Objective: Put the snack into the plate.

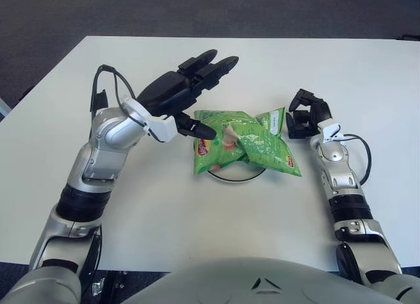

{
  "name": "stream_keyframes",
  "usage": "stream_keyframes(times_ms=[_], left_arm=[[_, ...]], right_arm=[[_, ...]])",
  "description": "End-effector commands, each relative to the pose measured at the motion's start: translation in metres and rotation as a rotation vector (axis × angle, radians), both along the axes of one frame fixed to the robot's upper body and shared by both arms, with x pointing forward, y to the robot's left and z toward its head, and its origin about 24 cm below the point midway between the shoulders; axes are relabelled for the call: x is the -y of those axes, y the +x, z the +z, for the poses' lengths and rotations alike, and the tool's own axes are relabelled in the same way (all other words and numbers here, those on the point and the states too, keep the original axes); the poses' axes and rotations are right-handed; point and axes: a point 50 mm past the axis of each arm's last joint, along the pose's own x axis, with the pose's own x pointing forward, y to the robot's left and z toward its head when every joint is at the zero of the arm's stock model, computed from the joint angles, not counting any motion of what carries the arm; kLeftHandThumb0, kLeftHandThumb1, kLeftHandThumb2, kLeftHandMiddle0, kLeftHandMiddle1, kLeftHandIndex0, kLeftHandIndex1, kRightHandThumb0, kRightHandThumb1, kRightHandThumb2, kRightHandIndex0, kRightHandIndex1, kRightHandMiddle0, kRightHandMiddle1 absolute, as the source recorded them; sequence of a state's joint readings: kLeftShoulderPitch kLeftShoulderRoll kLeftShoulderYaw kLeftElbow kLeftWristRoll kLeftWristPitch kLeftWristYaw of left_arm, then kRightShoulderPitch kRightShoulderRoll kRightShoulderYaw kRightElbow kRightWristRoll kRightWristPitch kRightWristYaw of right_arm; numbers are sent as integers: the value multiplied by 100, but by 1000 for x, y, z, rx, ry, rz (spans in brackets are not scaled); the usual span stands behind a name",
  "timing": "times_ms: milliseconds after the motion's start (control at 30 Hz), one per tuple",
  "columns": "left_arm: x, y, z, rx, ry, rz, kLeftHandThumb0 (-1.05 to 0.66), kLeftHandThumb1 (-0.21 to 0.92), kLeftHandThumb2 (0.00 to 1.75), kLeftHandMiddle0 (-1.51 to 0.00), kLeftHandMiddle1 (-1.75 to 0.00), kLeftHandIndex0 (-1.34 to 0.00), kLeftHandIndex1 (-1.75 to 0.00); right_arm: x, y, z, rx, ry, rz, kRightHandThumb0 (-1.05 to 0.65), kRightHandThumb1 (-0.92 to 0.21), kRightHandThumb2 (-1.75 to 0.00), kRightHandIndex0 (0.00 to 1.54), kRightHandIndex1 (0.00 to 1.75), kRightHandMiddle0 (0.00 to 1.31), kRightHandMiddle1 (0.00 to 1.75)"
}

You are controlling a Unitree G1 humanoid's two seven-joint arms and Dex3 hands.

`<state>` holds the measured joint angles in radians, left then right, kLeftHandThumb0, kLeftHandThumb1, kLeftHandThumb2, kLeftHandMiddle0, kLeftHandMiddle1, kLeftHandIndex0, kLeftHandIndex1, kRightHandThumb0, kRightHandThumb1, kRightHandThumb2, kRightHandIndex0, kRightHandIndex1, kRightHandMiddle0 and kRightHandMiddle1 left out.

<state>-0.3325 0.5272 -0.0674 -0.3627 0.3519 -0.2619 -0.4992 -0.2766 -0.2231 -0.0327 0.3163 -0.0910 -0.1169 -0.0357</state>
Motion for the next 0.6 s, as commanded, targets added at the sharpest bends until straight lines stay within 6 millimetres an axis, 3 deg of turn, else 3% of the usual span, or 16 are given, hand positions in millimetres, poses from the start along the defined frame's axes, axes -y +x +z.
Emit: stream_keyframes(times_ms=[0,367,567], left_arm=[[-14,0,0,-10,7,53,-105,89,31,-6,-3,0,-14],[-36,3,-11,-96,-22,139,-98,86,31,-6,-3,0,-15],[-42,5,-15,-87,-27,156,-104,91,37,-4,-3,0,-10]], right_arm=[[1,-20,-42,-187,22,-14,-53,-19,-147,134,175,72,175],[2,-20,-43,-191,28,-14,-54,-19,-147,134,175,72,175],[2,-20,-43,-195,21,-10,-54,-19,-147,134,175,72,175]])
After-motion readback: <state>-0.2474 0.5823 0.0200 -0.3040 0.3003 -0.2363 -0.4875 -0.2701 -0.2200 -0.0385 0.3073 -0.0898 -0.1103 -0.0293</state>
